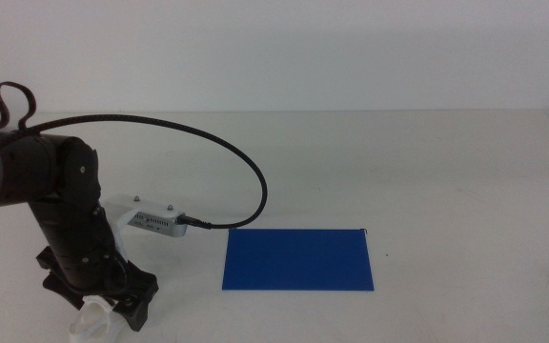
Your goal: Use one arm to grab the shoe from the table and place it on the mat.
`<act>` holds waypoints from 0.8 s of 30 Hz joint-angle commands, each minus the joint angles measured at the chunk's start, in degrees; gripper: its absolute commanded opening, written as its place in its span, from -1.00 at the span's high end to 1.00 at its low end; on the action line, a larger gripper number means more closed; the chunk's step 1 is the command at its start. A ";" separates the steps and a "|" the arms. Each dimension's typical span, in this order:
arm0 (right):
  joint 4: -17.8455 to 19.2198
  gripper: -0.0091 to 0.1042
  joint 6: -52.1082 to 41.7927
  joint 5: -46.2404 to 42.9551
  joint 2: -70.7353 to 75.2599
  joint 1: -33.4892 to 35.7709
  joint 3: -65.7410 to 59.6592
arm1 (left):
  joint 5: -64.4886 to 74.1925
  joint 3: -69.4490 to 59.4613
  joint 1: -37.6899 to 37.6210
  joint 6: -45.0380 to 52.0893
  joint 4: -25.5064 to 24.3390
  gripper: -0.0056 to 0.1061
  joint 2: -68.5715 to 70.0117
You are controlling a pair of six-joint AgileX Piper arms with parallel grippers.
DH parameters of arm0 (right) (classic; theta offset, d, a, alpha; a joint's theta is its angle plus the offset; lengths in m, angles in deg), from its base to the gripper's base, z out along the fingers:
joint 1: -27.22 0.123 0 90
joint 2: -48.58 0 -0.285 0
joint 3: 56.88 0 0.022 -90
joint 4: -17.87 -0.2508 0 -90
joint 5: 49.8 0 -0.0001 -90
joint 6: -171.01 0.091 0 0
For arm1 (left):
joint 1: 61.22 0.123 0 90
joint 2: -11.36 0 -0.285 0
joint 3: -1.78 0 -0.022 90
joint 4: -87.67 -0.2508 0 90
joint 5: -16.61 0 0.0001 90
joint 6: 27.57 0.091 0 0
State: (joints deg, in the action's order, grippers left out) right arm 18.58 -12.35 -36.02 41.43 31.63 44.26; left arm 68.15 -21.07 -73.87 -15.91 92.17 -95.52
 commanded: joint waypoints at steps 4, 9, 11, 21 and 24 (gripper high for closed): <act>0.62 -0.53 -0.59 -4.17 -0.21 0.16 -0.29 | 0.92 1.43 -0.31 0.36 0.96 -0.42 1.65; 0.62 -0.53 -0.59 -4.17 -0.21 0.16 -0.29 | 1.11 1.43 -0.31 0.15 0.96 0.11 1.65; 0.62 -0.53 -0.59 -4.17 -0.21 0.16 -0.29 | 2.36 1.54 -0.26 0.04 0.67 0.72 1.65; 0.62 -0.53 -0.59 -4.17 -0.21 0.16 -0.29 | 13.47 10.99 -4.99 -3.98 -2.11 0.92 1.65; 0.62 -0.53 -0.59 -4.17 -0.21 0.16 -0.29 | 16.43 15.82 -7.84 -6.84 -3.21 0.92 1.60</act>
State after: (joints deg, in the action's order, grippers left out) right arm 18.58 -12.35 -36.02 41.43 31.63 44.26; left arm 82.05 -8.42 -80.34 -20.80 89.37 -96.15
